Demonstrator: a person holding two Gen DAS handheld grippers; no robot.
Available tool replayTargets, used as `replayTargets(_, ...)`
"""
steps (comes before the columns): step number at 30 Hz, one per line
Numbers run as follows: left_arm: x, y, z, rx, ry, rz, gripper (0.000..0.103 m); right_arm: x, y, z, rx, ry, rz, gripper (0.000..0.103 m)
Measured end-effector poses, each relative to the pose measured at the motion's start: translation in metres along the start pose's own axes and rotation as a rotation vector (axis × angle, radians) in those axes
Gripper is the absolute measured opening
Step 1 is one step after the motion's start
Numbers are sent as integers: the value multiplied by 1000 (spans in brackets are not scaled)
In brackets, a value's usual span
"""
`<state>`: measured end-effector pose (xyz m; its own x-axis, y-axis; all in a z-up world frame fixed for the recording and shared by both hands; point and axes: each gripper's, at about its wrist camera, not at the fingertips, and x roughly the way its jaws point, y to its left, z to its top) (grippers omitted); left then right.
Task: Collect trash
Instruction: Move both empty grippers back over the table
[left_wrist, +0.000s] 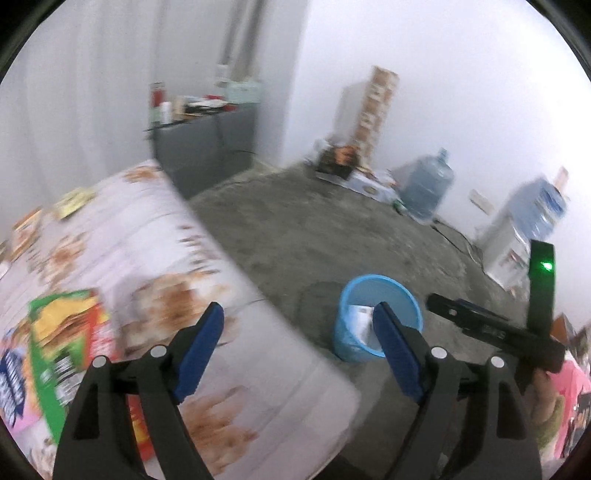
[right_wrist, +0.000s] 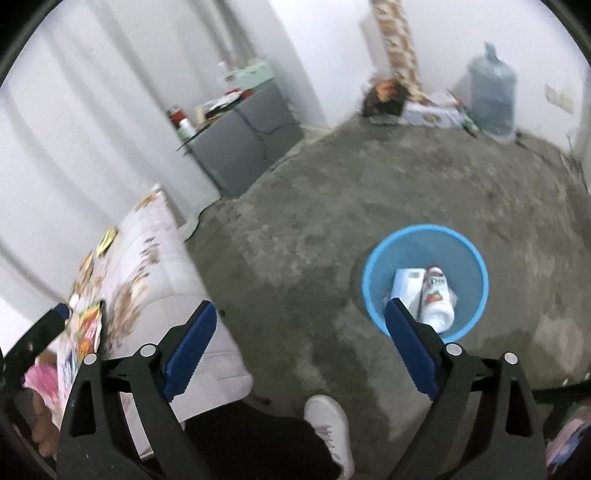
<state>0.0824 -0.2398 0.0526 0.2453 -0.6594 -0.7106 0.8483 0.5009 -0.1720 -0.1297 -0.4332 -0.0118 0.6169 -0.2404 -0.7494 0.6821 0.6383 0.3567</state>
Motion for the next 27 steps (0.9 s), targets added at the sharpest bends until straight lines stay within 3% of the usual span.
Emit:
replayTargets(8,-53,70,-16,-135,-95,83,81,-11,60,-18,-186,-7,-71,93)
replayTargets(21,-109,127,-53,-207,-199,164,82,-34,142,-52,-526,-164,-199,95)
replayTargets(25,-133,154,-71,-270,-233,210,82,-32,154,-60,-542,-145,-140,95)
replayTargets(27,-145,170,-84,-305,-248,243,82,-30,159,-61,-534,-124,-63,95)
